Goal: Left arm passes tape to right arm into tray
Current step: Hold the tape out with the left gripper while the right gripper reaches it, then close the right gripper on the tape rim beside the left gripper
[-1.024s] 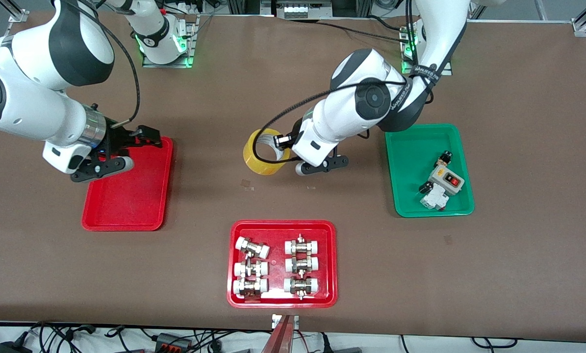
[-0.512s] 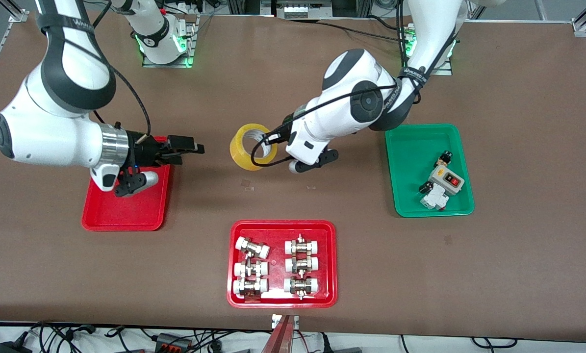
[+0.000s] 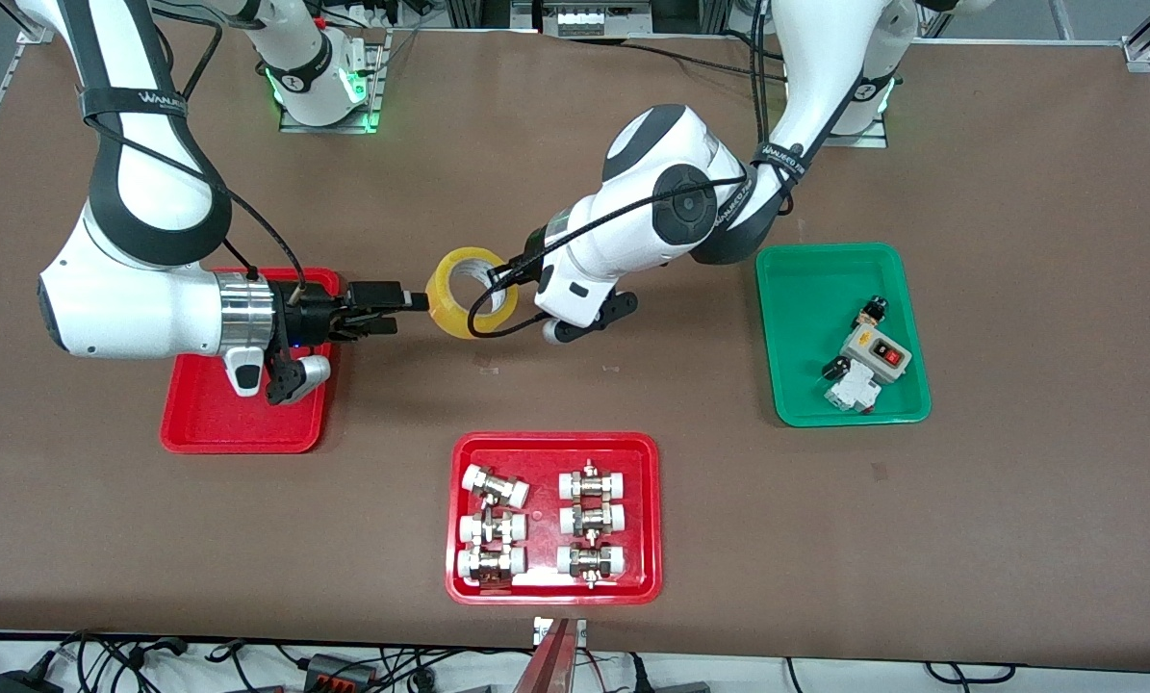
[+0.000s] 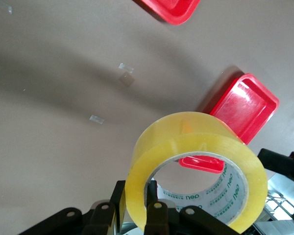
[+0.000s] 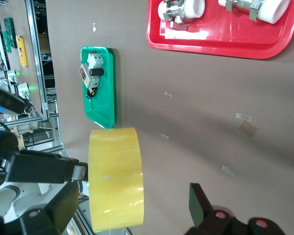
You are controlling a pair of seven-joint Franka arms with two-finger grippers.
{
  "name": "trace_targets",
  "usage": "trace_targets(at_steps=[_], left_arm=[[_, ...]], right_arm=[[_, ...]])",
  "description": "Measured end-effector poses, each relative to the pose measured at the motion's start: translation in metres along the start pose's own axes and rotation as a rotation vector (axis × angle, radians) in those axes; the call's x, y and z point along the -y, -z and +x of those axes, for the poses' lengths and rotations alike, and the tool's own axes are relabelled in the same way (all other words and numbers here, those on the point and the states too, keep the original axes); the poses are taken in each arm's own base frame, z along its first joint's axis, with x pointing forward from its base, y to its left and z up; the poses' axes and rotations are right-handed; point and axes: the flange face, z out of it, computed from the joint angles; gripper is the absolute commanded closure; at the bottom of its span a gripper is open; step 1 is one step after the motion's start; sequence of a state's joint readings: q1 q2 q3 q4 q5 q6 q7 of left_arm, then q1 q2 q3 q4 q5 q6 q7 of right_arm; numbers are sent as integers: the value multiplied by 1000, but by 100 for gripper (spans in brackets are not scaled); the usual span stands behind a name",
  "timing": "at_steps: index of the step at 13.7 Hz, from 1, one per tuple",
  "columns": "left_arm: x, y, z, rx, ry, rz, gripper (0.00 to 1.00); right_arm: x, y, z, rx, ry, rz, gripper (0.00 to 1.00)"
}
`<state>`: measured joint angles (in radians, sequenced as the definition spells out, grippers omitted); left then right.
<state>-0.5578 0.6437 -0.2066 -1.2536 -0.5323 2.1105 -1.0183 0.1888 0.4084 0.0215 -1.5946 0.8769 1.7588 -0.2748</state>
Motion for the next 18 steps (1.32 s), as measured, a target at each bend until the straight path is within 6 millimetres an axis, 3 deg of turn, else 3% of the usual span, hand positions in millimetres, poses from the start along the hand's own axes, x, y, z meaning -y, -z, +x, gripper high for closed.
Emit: trace_targets(at_steps=[6, 13, 15, 18], left_arm=[[-4, -10, 8, -33, 6, -52, 100], [-6, -11, 8, -33, 3, -58, 100], [-6, -11, 8, -33, 3, -58, 100], [-6, -11, 8, -33, 3, -58, 100]], right_arm=[[-7, -15, 5, 10, 40, 48, 0], [-6, -16, 6, 2, 58, 73, 1], [-8, -17, 6, 1, 80, 78, 27], [-12, -21, 7, 5, 88, 81, 54]])
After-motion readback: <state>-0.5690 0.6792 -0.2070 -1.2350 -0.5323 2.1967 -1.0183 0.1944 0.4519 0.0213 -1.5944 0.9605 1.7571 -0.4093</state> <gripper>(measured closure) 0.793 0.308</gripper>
